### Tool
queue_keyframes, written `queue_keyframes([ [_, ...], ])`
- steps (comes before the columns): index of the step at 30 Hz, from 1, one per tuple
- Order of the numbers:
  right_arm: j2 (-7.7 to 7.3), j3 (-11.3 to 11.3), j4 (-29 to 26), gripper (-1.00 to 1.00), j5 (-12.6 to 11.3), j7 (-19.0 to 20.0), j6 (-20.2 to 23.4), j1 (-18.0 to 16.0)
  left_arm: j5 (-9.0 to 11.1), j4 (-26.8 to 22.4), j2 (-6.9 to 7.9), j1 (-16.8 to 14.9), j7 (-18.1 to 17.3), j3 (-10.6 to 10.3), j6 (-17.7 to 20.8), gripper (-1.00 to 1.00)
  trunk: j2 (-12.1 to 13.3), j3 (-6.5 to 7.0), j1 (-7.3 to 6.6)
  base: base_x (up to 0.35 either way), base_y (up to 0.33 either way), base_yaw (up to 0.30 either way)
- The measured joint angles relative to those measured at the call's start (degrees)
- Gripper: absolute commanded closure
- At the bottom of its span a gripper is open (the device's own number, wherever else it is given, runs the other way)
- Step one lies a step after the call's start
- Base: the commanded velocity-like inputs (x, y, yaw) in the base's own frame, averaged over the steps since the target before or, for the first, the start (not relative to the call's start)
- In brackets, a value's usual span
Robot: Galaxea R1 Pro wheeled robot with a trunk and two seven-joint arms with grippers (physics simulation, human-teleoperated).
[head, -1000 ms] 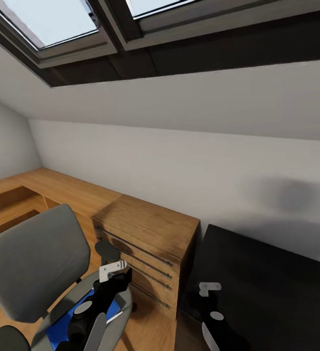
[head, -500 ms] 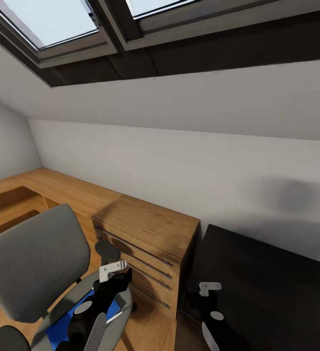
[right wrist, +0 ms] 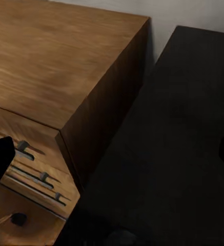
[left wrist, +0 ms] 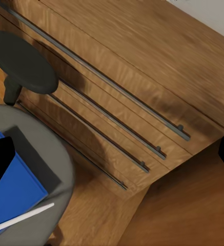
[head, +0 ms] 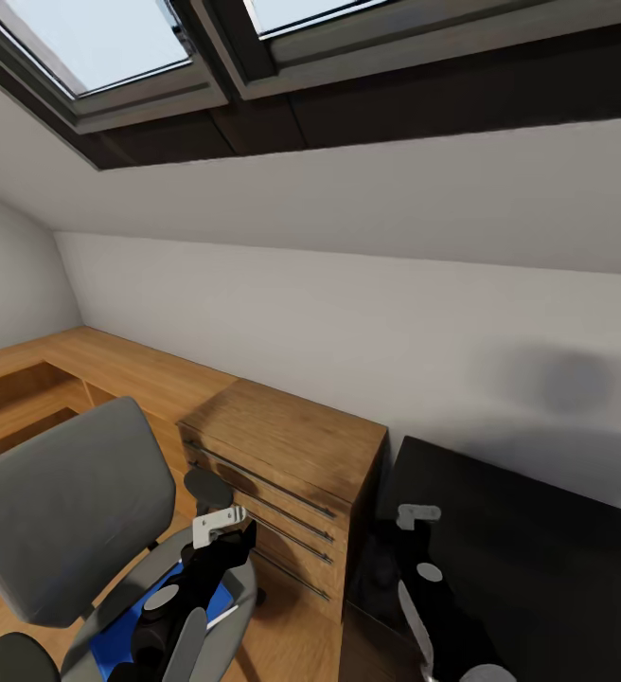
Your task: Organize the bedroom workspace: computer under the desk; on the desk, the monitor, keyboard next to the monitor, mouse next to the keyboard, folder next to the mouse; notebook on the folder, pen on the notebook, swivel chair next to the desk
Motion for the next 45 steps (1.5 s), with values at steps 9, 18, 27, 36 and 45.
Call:
queue_keyframes([
  [9,0.05,-0.15,-6.53,-1.0,-0.28,0.28,6.65,0.8,0.01,0.0,0.0,0.0,0.01,0.0,0.0,-1.0,3.62,1.62,-1.98,0.0,0.0,0.0],
  [18,0.1,-0.06,-6.68,-1.0,-0.35,0.37,6.8,0.84,-0.01,0.0,-0.05,0.0,0.08,0.0,0.0,-1.0,7.24,3.24,-3.96,0.0,0.0,0.0],
  [27,0.21,-0.06,-6.59,-1.0,-0.38,0.36,6.84,0.84,-0.01,0.0,-0.09,0.0,0.1,0.0,0.0,-1.0,10.86,4.86,-5.94,0.0,0.0,0.0],
  [36,0.2,-0.06,-6.6,-1.0,-0.39,0.42,6.78,0.85,-0.02,0.28,-0.09,-0.01,0.1,-1.19,0.08,-1.0,13.69,6.38,-7.49,0.0,0.0,-0.156],
  [45,0.14,-0.06,-6.05,-1.0,-0.39,0.34,6.78,0.85,0.03,0.47,-0.05,-0.01,-0.09,-1.24,0.1,-1.0,13.69,6.84,-7.49,0.0,-0.001,-0.25],
])
